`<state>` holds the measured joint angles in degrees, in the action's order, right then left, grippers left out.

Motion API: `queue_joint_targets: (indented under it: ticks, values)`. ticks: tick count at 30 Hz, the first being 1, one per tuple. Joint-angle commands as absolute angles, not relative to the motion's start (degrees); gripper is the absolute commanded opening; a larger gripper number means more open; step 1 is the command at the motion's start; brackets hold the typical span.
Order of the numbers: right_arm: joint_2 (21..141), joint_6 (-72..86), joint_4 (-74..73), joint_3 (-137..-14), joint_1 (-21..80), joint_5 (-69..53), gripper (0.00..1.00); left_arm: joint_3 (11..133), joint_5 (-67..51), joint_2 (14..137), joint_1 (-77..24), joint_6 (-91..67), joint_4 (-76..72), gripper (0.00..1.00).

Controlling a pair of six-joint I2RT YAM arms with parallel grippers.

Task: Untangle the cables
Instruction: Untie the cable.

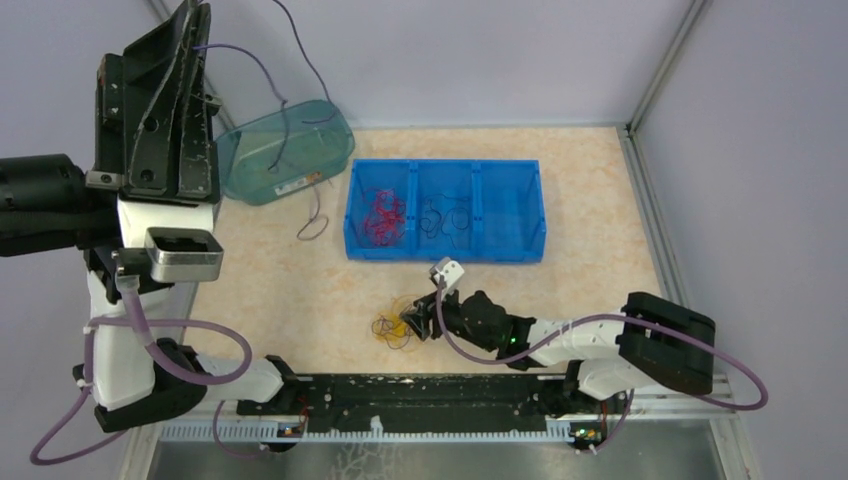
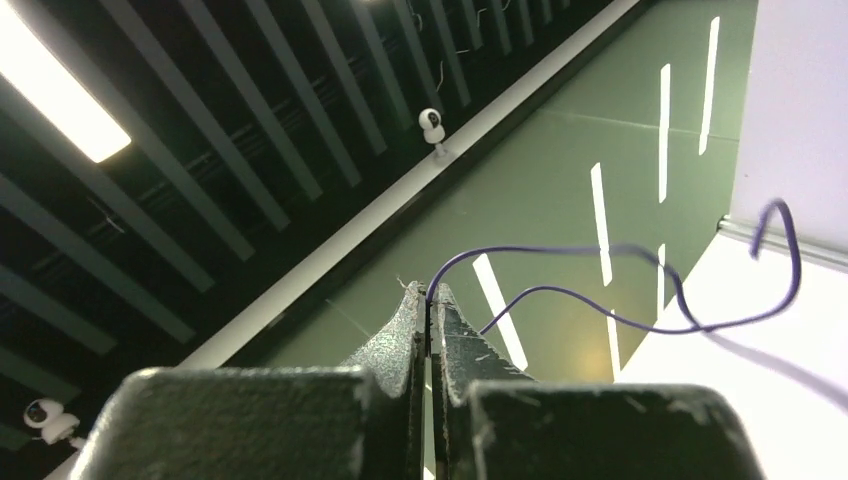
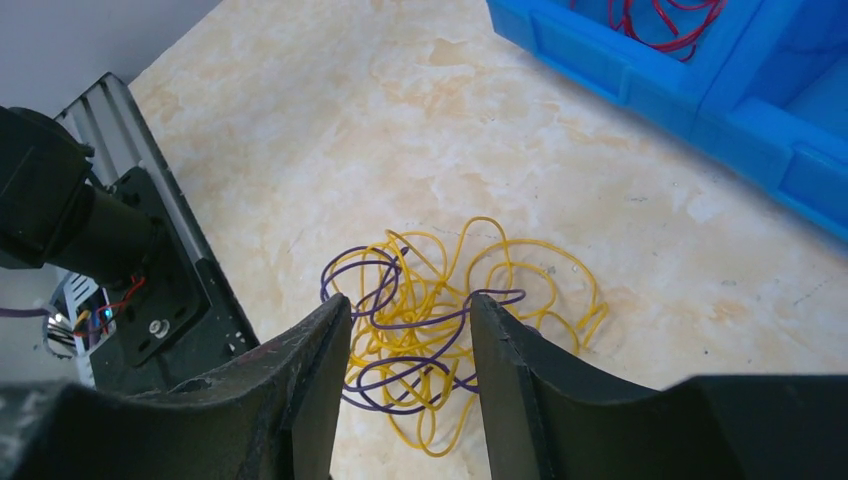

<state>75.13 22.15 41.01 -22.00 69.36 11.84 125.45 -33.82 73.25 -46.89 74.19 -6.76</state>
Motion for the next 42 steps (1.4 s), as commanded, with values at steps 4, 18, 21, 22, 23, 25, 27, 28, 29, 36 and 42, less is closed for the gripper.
queue_joint_targets:
  ticks: [4, 18, 21, 22, 23, 25, 27, 28, 29, 36, 42]
  values:
    - [63.9, 23.1, 37.9, -21.2, 70.0, 17.7, 0.55, 122.4, -31.8, 71.1, -47.3, 76.3, 1.7, 0.00]
    - [39.2, 21.1, 14.4, -23.6, 70.0, 37.4, 0.61, 90.7, -31.4, 63.8, -47.3, 75.4, 9.6, 0.00]
    - [37.0, 22.3, 10.0, -24.7, 70.0, 43.6, 0.59, 86.9, -31.5, 65.0, -47.3, 75.2, 9.2, 0.00]
    - [36.3, 22.9, 8.9, -24.9, 69.9, 45.4, 0.58, 86.2, -31.1, 65.6, -47.4, 75.1, 8.7, 0.00]
    - [35.7, 23.5, 8.2, -25.0, 70.0, 46.8, 0.58, 85.5, -30.5, 66.4, -47.4, 74.8, 7.5, 0.00]
    - [34.6, 23.6, 7.7, -24.7, 70.0, 48.8, 0.57, 84.9, -29.3, 68.2, -47.4, 74.1, 5.2, 0.00]
    - [34.0, 23.6, 7.0, -24.5, 70.0, 50.2, 0.56, 85.0, -27.7, 70.1, -47.4, 73.1, 2.8, 0.00]
    - [33.7, 23.5, 6.6, -24.5, 70.0, 50.8, 0.56, 85.2, -27.0, 71.2, -47.4, 72.9, 1.9, 0.00]
    - [33.7, 23.6, 6.1, -24.5, 70.0, 51.4, 0.56, 85.3, -26.3, 72.1, -47.4, 72.8, 1.0, 0.00]
    - [32.2, 23.9, 3.0, -24.7, 70.0, 52.8, 0.55, 86.1, -21.6, 78.7, -47.2, 73.9, -0.4, 0.00]
    - [28.2, 23.8, 1.7, -24.1, 70.0, 53.8, 0.55, 84.7, -19.7, 82.4, -46.4, 74.9, -1.7, 0.00]
